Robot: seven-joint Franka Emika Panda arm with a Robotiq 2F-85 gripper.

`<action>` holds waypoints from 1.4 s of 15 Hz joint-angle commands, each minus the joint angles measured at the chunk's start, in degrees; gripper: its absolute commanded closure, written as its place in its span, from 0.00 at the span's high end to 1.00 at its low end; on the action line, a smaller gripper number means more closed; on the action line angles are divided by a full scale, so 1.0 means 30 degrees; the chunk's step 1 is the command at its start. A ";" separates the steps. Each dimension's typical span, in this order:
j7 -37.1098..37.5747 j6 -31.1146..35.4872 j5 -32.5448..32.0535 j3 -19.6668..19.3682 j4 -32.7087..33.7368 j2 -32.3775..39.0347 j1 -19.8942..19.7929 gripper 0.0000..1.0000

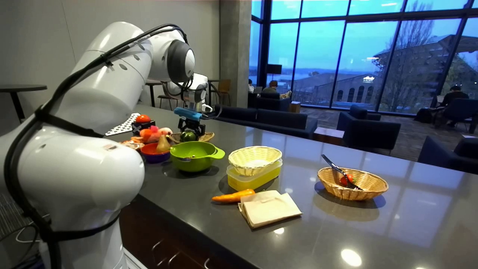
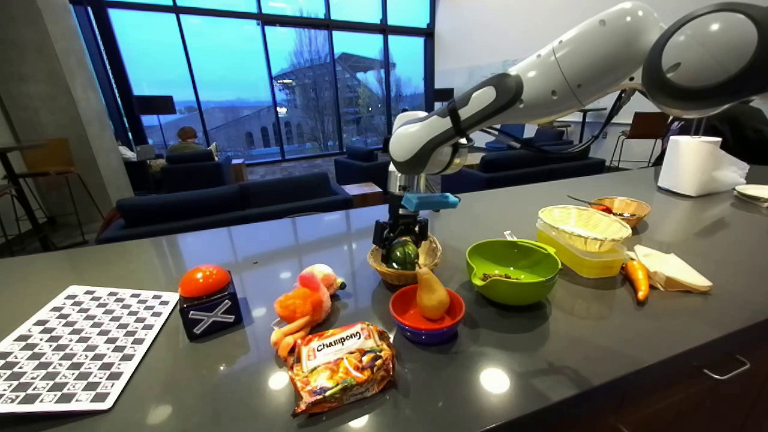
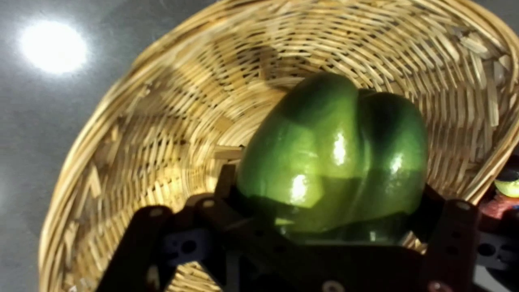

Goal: Remove the green pepper from the basket on the left and put it in the white basket on the right

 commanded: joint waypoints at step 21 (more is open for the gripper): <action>1.1390 -0.1803 -0.0360 -0.0735 -0.7595 -1.0183 0.0687 0.69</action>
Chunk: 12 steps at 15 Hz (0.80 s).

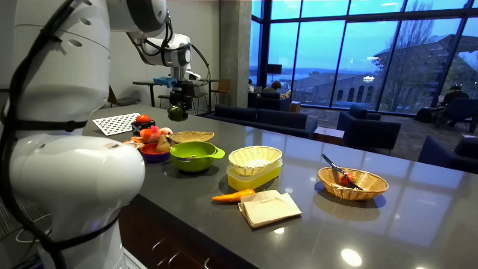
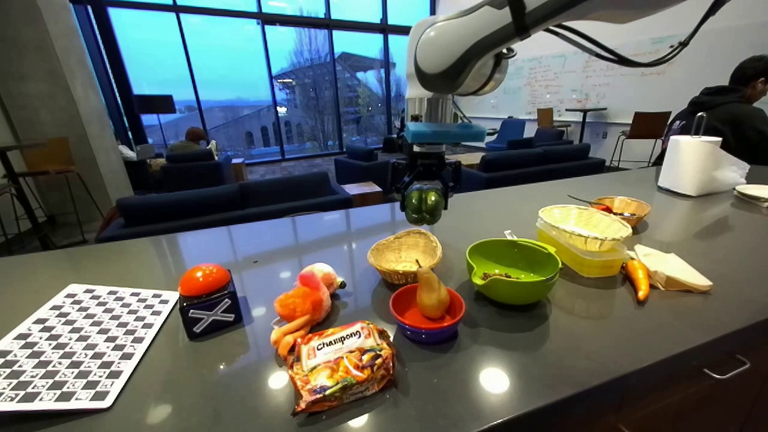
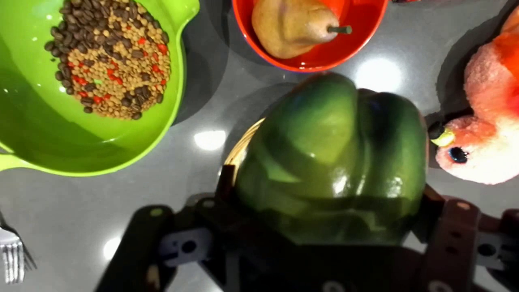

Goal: Remove the green pepper from the basket on the left and put it in the white basket on the right

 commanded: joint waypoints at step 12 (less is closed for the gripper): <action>0.3496 0.5894 0.3441 -0.0243 -0.8387 -0.5986 -0.3178 0.69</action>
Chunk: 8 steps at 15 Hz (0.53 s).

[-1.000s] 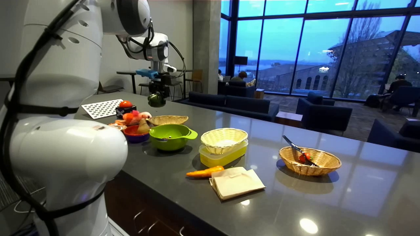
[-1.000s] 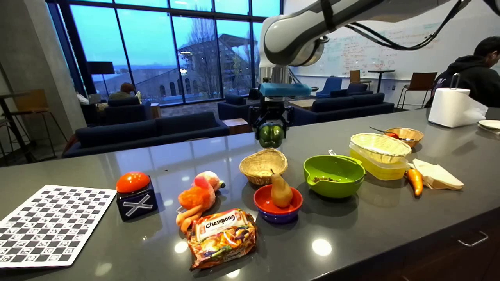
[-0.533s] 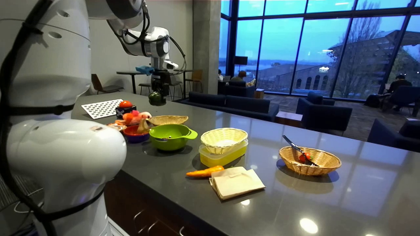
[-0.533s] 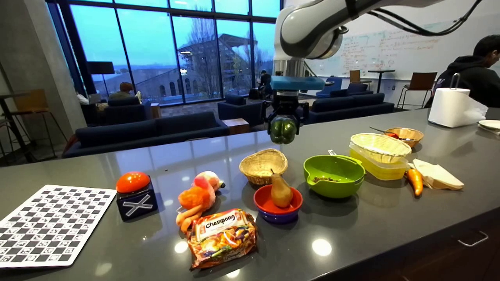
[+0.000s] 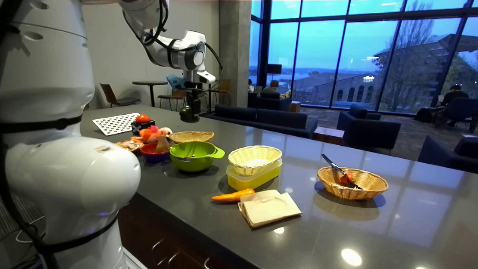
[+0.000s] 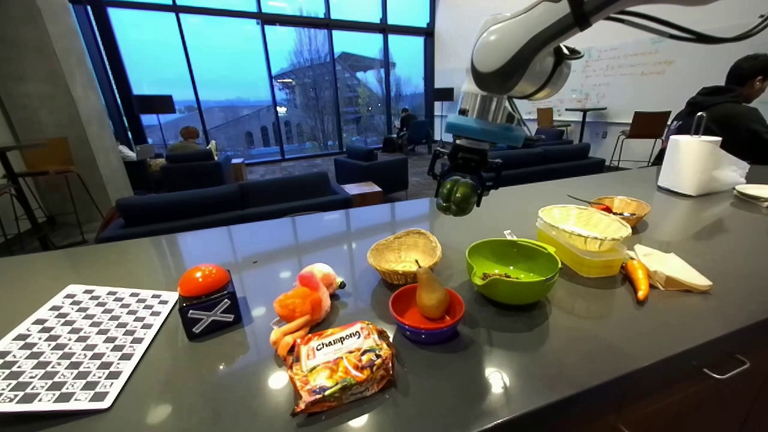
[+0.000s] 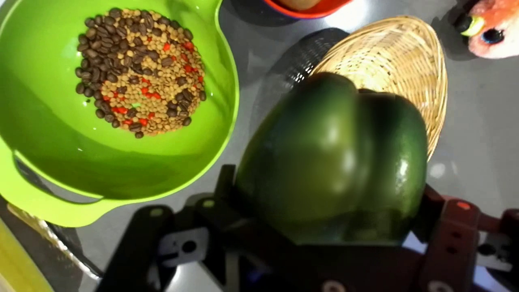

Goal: Remove the green pepper from the basket on the left and put it in the white basket on the right

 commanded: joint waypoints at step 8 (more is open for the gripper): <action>0.2753 -0.0172 0.1038 -0.0001 -0.4178 -0.4527 -0.1361 0.69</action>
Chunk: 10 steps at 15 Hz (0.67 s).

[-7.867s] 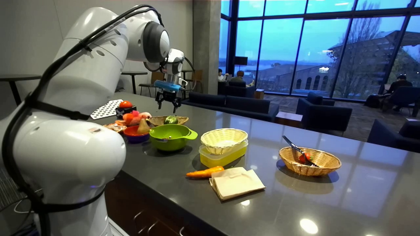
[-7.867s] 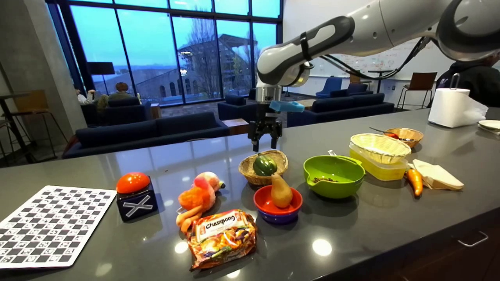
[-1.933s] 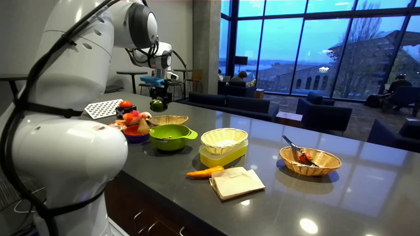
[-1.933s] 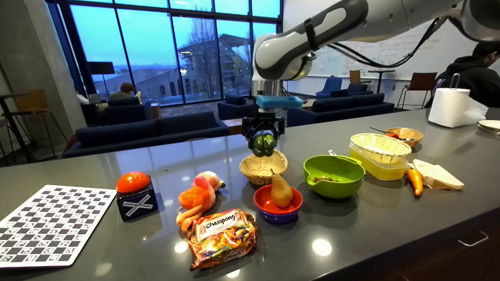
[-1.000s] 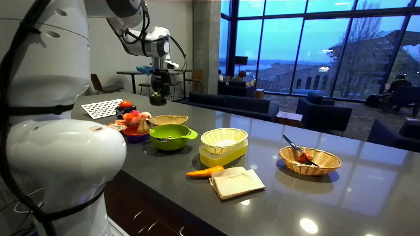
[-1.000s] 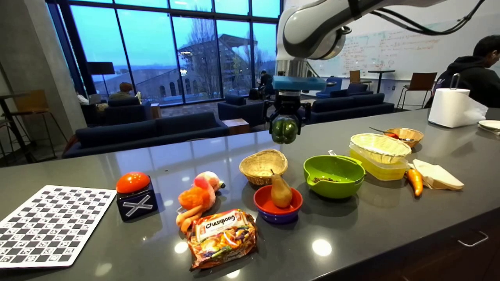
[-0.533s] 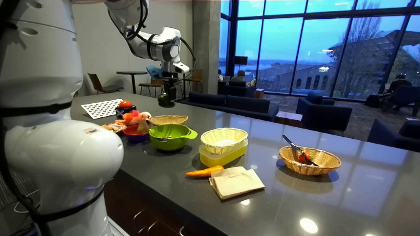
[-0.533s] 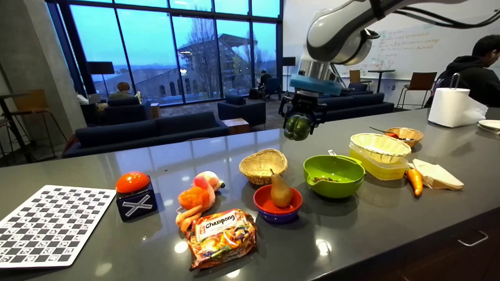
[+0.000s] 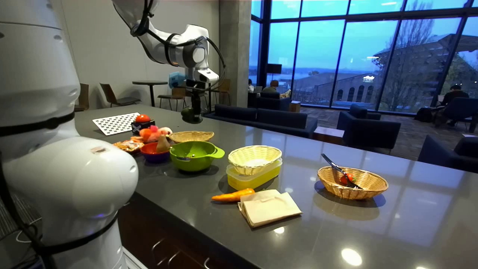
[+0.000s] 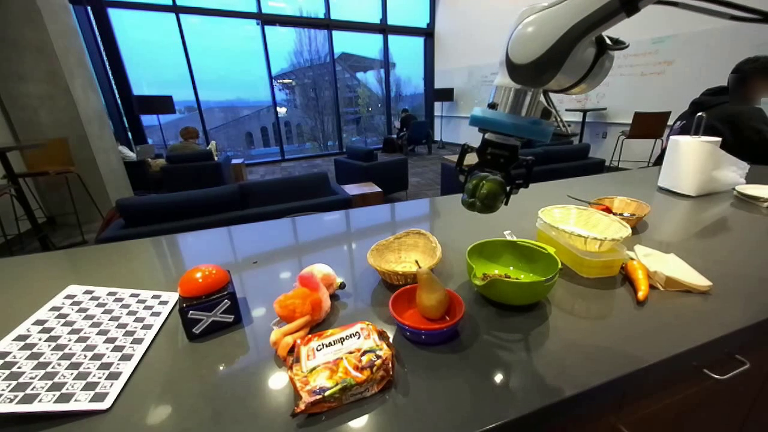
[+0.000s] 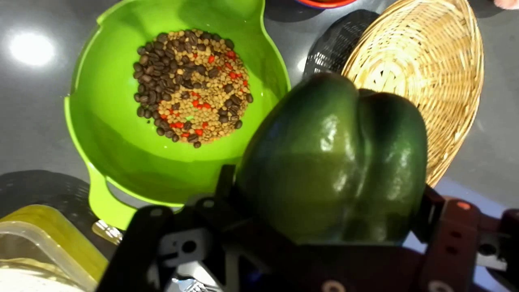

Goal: Remove the green pepper from the basket on the left and put it in the white basket on the right

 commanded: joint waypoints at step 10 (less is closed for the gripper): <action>0.0699 -0.0587 0.0104 0.0345 -0.0759 -0.1175 -0.0481 0.94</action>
